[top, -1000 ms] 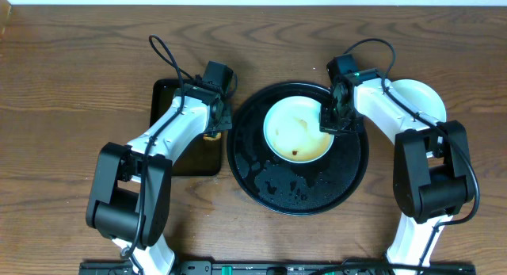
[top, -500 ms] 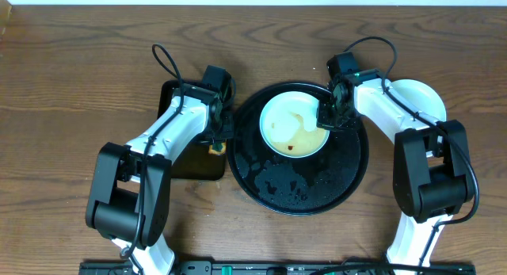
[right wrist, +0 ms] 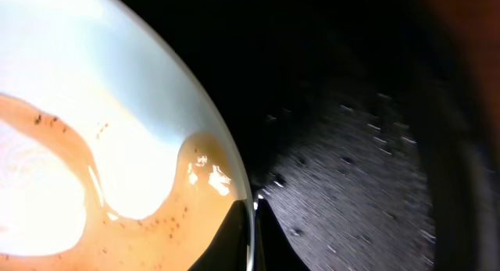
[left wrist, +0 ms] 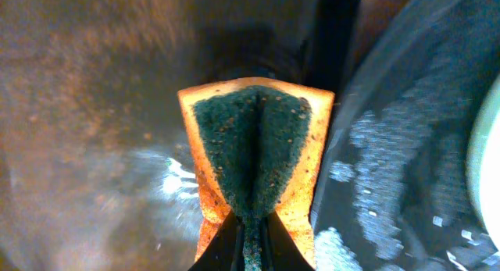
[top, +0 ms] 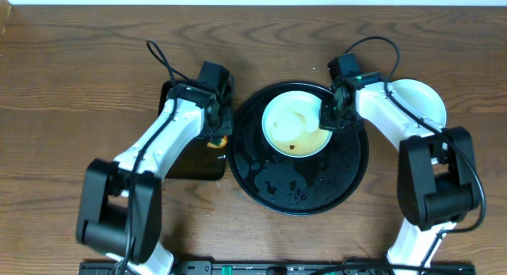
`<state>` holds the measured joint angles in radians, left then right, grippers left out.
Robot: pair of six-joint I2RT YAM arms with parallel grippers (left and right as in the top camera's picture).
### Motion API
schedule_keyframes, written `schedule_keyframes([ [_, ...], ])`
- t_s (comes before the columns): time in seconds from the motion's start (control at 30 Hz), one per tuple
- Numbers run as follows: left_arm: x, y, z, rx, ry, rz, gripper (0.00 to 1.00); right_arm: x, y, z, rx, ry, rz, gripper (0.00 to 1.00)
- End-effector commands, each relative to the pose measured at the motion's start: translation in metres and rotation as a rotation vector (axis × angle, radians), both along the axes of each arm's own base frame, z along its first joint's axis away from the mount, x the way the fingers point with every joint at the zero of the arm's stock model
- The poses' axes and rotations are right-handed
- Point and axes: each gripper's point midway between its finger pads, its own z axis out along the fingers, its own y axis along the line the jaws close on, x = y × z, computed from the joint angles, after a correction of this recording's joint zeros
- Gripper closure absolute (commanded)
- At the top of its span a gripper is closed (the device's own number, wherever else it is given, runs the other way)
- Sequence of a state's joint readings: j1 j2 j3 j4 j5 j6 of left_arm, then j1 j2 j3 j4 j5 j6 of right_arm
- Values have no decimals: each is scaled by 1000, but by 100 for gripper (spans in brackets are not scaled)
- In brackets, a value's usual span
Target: Clean dirty plates on tray and stack at the side
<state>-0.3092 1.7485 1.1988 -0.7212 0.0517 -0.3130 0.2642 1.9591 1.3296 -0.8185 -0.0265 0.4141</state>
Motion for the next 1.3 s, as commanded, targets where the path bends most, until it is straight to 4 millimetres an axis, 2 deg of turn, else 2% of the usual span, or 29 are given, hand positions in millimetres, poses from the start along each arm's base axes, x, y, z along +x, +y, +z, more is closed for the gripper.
schedule_keyframes([
  [0.0, 1, 2, 16, 7, -48, -12, 93, 9, -18, 33, -81, -104, -10, 99],
  [0.17, 0, 2, 18, 6, -50, -12, 93, 5, -20, 58, -89, -146, 28, 99],
  [0.33, 0, 2, 18, 6, -50, -12, 93, 0, -20, 61, -82, -137, 29, 99],
  [0.4, 0, 2, 18, 6, -50, -12, 93, 1, -21, 58, -81, -130, 31, 98],
  [0.5, 0, 2, 18, 6, -50, -12, 93, 5, -20, 51, -82, -128, 76, 90],
  [0.63, 0, 2, 18, 6, -50, -12, 93, 16, -14, 34, -46, -131, 151, 90],
  [0.8, 0, 2, 18, 6, -49, -12, 93, 27, -17, 16, -13, -127, 141, 88],
  [0.9, 0, 2, 18, 6, -49, -12, 93, 28, 2, 4, 113, -109, 212, 86],
  [1.03, 0, 2, 18, 6, -50, -12, 93, 24, 4, -8, 142, -75, 209, 85],
  [1.27, 1, 2, 18, 5, -52, -12, 93, 19, 3, -15, 137, -44, 195, 85],
])
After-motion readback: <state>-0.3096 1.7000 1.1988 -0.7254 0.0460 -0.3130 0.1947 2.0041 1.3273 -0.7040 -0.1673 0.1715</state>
